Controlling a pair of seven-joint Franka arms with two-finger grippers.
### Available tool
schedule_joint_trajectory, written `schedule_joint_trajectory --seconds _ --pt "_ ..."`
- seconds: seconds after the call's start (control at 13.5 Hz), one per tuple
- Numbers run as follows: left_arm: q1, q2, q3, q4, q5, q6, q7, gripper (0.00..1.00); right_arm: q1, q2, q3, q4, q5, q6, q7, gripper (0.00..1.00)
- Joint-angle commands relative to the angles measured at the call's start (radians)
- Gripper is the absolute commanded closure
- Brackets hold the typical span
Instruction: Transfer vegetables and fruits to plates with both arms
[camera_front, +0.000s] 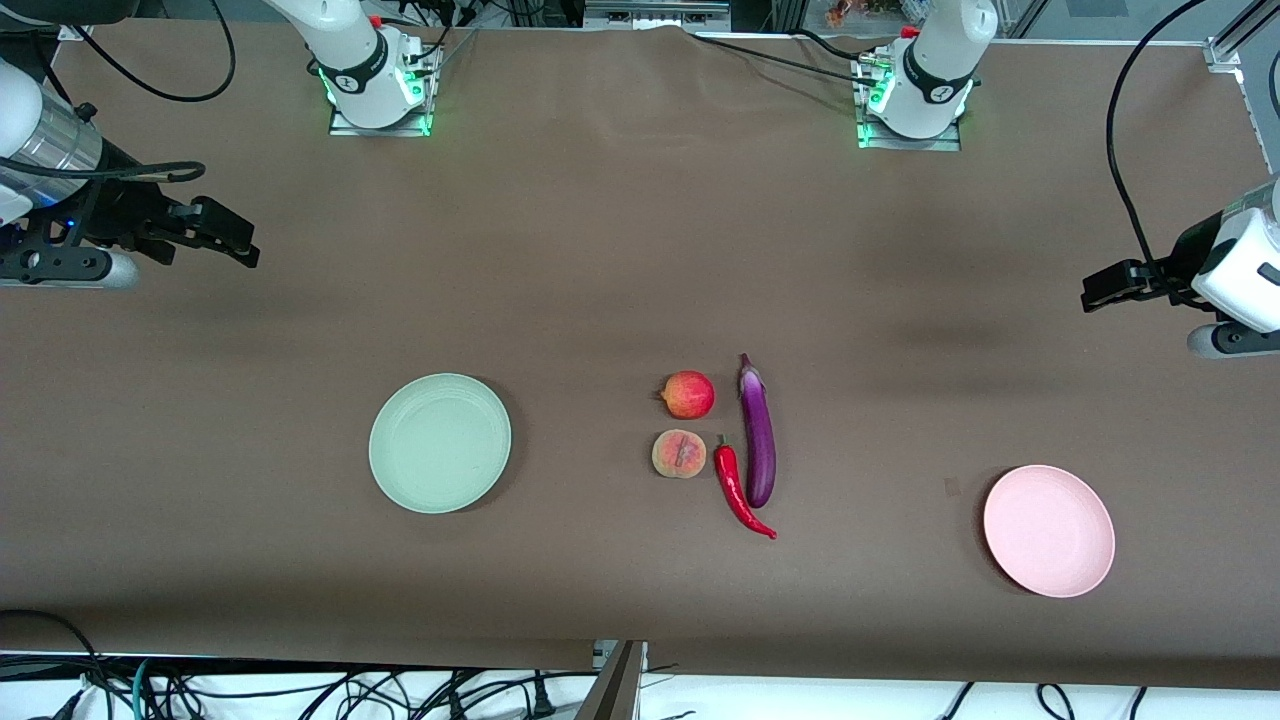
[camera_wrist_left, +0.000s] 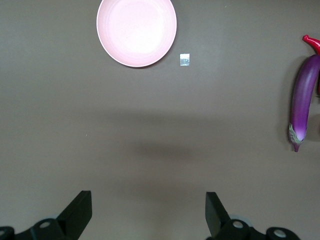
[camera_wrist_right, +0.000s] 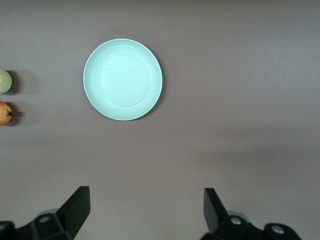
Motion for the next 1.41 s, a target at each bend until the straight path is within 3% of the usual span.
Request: schedule_joint_trajectory --seconds 0.0,0.37,0.82,1.04,1.34 --pt "0.007 0.005 -0.002 0.011 -0.017 -0.001 0.01 0.0 -0.002 -0.001 0.005 0.008 0.0 -0.002 -0.007 0.0" --pt "-0.008 0.067 -0.005 0.139 -0.013 0.001 0.009 0.0 -0.002 -0.001 0.005 0.006 0.0 -0.005 -0.008 0.0" --pt "-0.057 0.093 -0.006 0.127 -0.016 -0.054 0.009 0.0 -0.002 -0.001 0.005 0.008 0.0 -0.006 -0.01 0.0" --pt "-0.065 0.148 -0.005 0.134 -0.17 -0.01 -0.008 0.0 -0.002 -0.001 0.005 0.006 0.0 -0.008 -0.01 0.0" --pt "-0.161 0.255 -0.009 0.134 -0.188 0.148 -0.048 0.0 -0.002 -0.001 0.005 0.006 0.0 -0.009 -0.01 0.0"
